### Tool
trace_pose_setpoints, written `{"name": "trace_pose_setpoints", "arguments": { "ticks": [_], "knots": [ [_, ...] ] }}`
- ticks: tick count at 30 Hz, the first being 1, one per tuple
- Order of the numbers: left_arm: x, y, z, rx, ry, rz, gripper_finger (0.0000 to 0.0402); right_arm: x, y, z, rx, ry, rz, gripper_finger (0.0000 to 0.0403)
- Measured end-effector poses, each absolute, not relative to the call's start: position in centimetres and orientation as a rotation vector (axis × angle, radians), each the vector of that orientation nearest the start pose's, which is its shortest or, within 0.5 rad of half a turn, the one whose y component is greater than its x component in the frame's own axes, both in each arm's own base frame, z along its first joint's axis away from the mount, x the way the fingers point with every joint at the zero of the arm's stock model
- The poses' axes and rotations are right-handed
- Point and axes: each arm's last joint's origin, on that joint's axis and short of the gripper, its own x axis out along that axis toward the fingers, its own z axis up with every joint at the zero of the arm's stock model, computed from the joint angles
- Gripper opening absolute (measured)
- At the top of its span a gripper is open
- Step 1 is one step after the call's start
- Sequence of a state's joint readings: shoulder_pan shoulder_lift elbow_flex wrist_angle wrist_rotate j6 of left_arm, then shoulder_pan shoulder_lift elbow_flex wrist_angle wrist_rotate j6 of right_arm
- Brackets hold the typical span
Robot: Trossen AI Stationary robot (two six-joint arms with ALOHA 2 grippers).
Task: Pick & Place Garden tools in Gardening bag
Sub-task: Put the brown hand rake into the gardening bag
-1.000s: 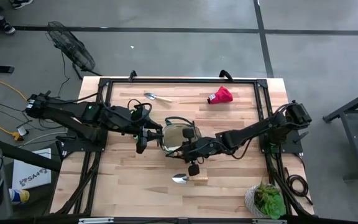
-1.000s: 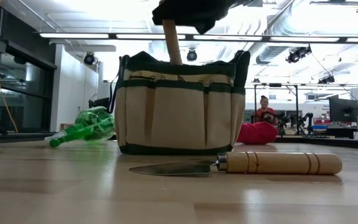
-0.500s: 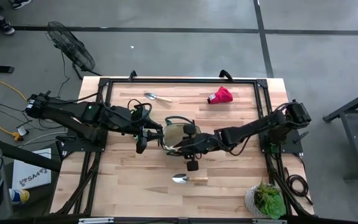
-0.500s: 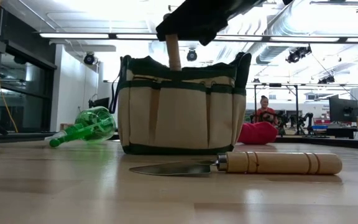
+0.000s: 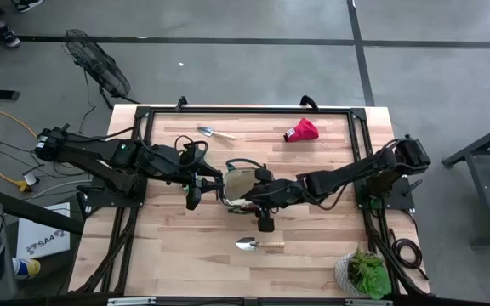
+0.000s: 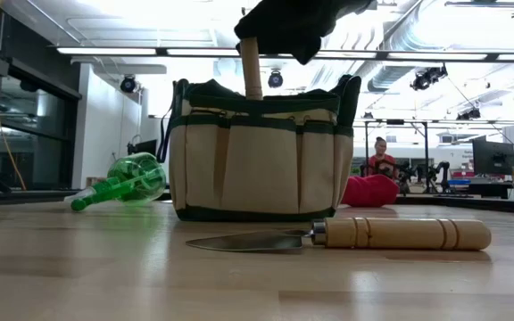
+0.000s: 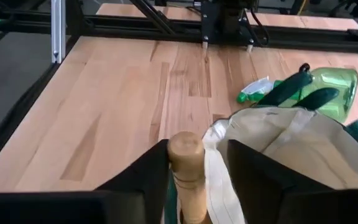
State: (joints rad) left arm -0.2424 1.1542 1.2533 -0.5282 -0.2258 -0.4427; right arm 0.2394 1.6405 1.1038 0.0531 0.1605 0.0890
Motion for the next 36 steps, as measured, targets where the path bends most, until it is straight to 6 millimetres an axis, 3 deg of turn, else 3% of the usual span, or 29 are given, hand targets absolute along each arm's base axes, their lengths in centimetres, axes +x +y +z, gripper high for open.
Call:
{"name": "trace_pose_setpoints", "arguments": {
  "ticks": [9, 21, 26, 33, 36],
  "knots": [
    [23.3, -5.1, 38.9, -0.337, 0.419, 0.070, 0.0170, 34.8, 8.0, 25.7, 0.132, 0.492, 0.023, 0.0250],
    [23.2, -5.1, 38.7, -0.333, 0.435, 0.073, 0.0171, 34.1, 8.4, 26.8, 0.194, 0.477, 0.044, 0.0237],
    [23.2, -5.1, 38.7, -0.333, 0.435, 0.073, 0.0170, 33.9, 9.3, 26.9, 0.188, 0.467, 0.061, 0.0188],
    [23.2, -5.1, 38.7, -0.340, 0.434, 0.074, 0.0170, 34.0, 10.0, 27.6, 0.196, 0.384, 0.092, 0.0031],
    [23.2, -5.1, 38.7, -0.340, 0.434, 0.076, 0.0170, 34.1, 10.2, 27.9, 0.181, 0.357, 0.101, 0.0007]
  ]
}}
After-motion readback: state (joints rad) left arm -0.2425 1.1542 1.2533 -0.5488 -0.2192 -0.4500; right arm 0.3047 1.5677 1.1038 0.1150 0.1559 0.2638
